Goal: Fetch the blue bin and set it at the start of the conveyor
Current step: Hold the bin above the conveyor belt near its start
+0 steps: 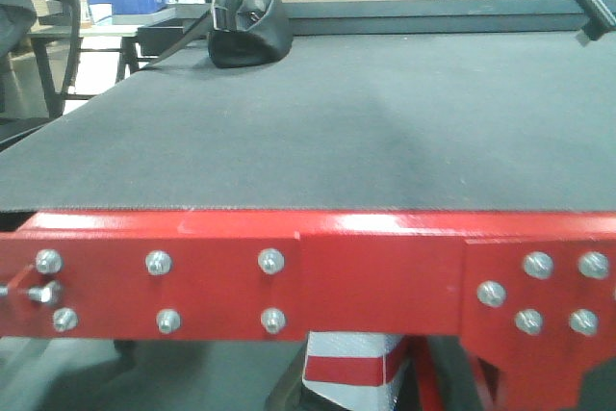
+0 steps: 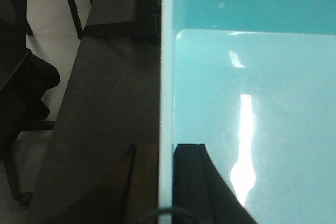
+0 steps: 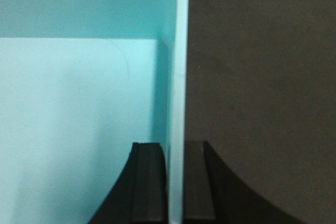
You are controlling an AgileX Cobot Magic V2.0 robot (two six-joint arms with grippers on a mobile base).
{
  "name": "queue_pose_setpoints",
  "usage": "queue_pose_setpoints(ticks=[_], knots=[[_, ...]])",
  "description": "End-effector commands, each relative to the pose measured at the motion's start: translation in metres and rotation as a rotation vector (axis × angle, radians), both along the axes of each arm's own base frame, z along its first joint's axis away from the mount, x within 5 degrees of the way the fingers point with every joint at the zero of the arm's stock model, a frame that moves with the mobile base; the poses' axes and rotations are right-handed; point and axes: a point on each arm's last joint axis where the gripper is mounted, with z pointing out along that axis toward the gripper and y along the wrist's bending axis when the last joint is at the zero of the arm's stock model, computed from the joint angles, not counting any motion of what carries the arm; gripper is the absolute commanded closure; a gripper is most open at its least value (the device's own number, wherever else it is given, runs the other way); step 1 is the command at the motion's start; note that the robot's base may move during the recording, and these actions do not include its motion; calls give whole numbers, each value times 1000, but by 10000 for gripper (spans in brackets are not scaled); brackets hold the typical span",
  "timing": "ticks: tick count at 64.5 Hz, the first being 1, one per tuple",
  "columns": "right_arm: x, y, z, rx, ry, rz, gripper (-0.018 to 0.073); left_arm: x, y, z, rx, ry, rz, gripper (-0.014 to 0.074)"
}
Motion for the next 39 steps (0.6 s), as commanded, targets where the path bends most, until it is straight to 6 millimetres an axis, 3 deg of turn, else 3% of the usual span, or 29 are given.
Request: queue_pose_setpoints(ticks=[1, 39], knots=[[-5, -4, 11, -16, -57, -1, 712, -3, 5, 9, 26, -57, 15, 707], [-6, -5, 10, -20, -37, -8, 712, -3, 5, 9, 26, -57, 15, 707]])
